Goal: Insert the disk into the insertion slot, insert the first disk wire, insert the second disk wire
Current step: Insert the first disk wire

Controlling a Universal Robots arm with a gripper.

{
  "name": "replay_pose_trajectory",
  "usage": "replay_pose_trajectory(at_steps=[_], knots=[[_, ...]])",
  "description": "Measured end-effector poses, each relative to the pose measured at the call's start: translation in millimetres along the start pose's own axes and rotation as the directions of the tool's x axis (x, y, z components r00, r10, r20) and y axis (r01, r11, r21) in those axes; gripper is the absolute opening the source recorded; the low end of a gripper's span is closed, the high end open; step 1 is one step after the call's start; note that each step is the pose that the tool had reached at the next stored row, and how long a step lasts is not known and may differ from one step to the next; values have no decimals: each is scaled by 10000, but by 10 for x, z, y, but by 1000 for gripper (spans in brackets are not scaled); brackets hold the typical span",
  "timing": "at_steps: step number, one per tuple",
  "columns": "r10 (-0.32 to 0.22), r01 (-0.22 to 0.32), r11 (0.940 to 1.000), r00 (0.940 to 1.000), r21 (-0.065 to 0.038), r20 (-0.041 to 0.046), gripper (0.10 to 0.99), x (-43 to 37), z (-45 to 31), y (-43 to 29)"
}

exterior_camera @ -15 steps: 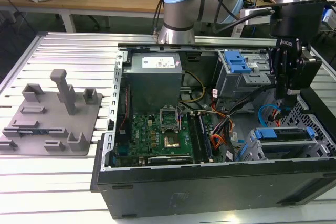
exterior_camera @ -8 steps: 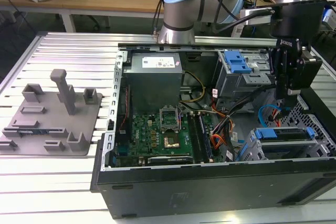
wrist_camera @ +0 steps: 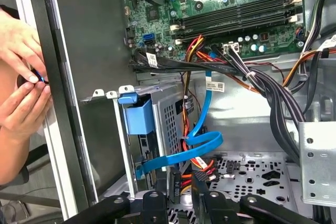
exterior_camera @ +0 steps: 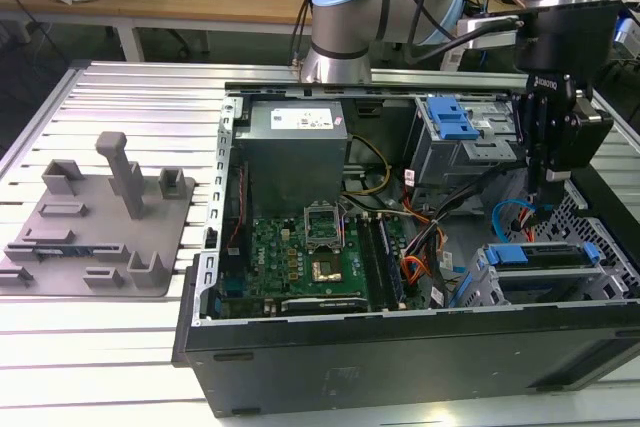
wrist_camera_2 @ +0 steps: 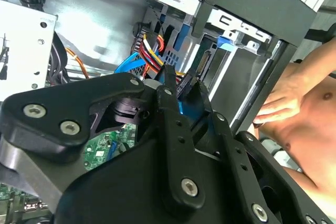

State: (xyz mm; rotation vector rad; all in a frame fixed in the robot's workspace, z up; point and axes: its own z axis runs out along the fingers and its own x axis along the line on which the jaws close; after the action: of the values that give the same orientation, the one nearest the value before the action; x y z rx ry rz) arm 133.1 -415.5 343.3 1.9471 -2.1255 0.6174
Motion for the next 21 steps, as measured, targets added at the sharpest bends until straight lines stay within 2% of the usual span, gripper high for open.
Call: replay_pose_trajectory(at_steps=[2, 5, 7, 13, 14, 16, 20, 21], knots=[[-18, 18, 10000, 10000, 10, -37, 322, -1, 5, 1], [-21, 21, 10000, 10000, 12, -42, 310, -3, 9, 2], [-23, 23, 10000, 10000, 14, -45, 176, -4, 13, 2], [-25, 25, 10000, 10000, 16, -59, 165, -6, 15, 2], [-38, 38, 10000, 10000, -14, -59, 165, -8, 19, -11], [-108, 106, 9998, 9999, -145, -97, 165, -17, 23, -68], [-176, 173, 9994, 9998, -287, -101, 165, -32, 39, -188], [-233, 229, 9989, 9997, -410, -97, 165, -37, 46, -233]])
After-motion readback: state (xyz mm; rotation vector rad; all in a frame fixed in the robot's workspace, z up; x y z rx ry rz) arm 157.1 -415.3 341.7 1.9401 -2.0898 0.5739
